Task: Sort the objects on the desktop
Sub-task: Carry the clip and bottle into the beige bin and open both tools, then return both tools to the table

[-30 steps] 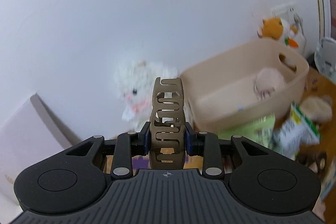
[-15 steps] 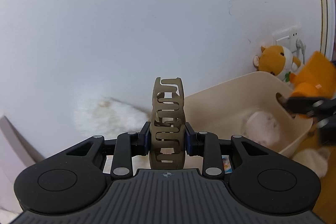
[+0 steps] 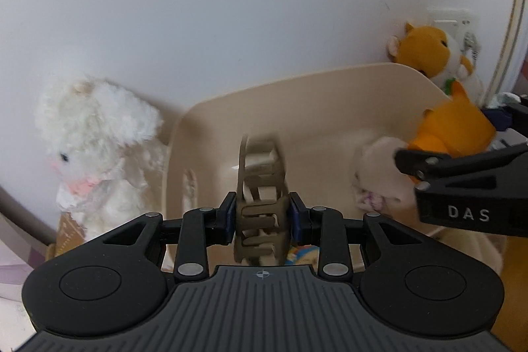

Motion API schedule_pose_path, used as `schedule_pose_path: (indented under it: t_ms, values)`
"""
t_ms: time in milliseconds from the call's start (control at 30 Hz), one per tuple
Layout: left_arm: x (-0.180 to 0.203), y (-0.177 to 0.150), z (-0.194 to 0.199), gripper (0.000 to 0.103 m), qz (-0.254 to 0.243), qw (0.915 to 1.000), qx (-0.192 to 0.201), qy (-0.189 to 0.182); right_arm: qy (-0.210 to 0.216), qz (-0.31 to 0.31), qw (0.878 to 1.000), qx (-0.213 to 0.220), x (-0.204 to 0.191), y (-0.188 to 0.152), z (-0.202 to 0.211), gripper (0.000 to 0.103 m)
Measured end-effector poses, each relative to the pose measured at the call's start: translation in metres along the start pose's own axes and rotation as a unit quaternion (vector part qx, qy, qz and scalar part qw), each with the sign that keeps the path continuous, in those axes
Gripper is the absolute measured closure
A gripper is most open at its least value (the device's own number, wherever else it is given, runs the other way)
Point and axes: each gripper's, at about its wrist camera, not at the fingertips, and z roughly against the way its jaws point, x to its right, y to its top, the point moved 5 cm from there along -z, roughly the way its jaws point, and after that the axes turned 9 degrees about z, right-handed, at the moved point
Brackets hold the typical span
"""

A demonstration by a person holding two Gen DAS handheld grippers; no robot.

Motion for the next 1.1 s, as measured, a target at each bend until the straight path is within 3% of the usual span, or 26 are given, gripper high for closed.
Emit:
schedule_pose_path:
  t_ms: [100, 133, 367, 533, 700, 1100]
  values:
    - [-0.002, 0.0, 0.004, 0.038, 0.011, 0.9998, 0.008, -0.011, -0.01, 0.034, 0.999, 0.006, -0.004, -0.002, 0.005, 0.023]
    - [-0.003, 0.001, 0.007, 0.034, 0.013, 0.9997, 0.016, -0.013, -0.01, 0.041, 0.999, 0.008, -0.004, -0.002, 0.007, 0.022]
    - [-0.005, -0.003, 0.023, 0.03, -0.002, 0.9997, 0.023, -0.012, -0.013, 0.038, 0.999, 0.032, 0.002, -0.005, 0.026, 0.003]
    - [-0.014, -0.011, 0.035, 0.029, 0.002, 0.9998, 0.02, -0.004, -0.008, 0.048, 0.997, 0.062, 0.004, -0.009, 0.048, 0.0]
    - [-0.029, -0.03, 0.053, 0.027, -0.006, 0.9999, 0.013, -0.004, 0.015, 0.024, 0.998, 0.065, 0.008, -0.026, 0.073, 0.0]
    - [-0.075, -0.122, 0.094, 0.026, 0.04, 0.9976, -0.047, -0.031, 0.08, 0.0, 0.997, 0.001, -0.002, -0.11, 0.099, 0.0]
